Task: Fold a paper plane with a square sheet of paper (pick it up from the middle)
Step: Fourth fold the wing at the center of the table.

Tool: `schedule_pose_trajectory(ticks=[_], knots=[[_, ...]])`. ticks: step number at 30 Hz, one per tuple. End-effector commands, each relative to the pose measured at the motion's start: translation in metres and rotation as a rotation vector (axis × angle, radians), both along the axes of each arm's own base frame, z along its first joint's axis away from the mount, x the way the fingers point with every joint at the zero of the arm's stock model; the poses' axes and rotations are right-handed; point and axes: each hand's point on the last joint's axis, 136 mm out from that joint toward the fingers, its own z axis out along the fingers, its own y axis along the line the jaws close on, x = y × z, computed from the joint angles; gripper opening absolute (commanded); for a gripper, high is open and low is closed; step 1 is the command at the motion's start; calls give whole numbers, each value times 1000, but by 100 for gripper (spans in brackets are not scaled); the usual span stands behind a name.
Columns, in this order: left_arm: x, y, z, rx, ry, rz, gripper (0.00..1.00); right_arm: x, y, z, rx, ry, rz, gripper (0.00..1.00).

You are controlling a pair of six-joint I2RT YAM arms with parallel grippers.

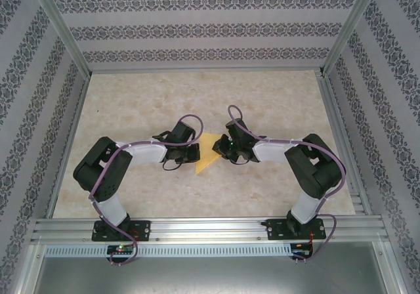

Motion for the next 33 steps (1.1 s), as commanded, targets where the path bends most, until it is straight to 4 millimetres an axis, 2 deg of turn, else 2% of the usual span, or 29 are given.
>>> schedule_pose_trajectory(ticks=[1, 3, 7, 15, 18, 21, 28, 31, 33], knots=[[0, 2, 2, 21, 11, 11, 7, 1, 0, -6, 13, 12, -12, 8], [0, 1, 7, 15, 5, 9, 13, 0, -5, -7, -7, 16, -33, 1], [4, -3, 31, -17, -45, -7, 28, 0, -19, 2, -66, -6, -68, 0], [6, -8, 90, -92, -210, -88, 52, -5, -54, 49, -195, -107, -177, 0], [6, -8, 108, -112, -275, -113, 56, -8, -65, 67, -240, -141, -221, 0], [7, -8, 123, -129, -334, -126, 60, -9, -67, 83, -247, -170, -246, 0], [7, -6, 132, -131, -395, -144, 63, -4, -53, 97, -201, -195, -253, 0], [2, -13, 127, -145, -399, -200, 65, -3, -50, 91, -198, -170, -271, 0], [-2, -21, 120, -153, -404, -253, 67, -4, -49, 79, -189, -140, -296, 0]])
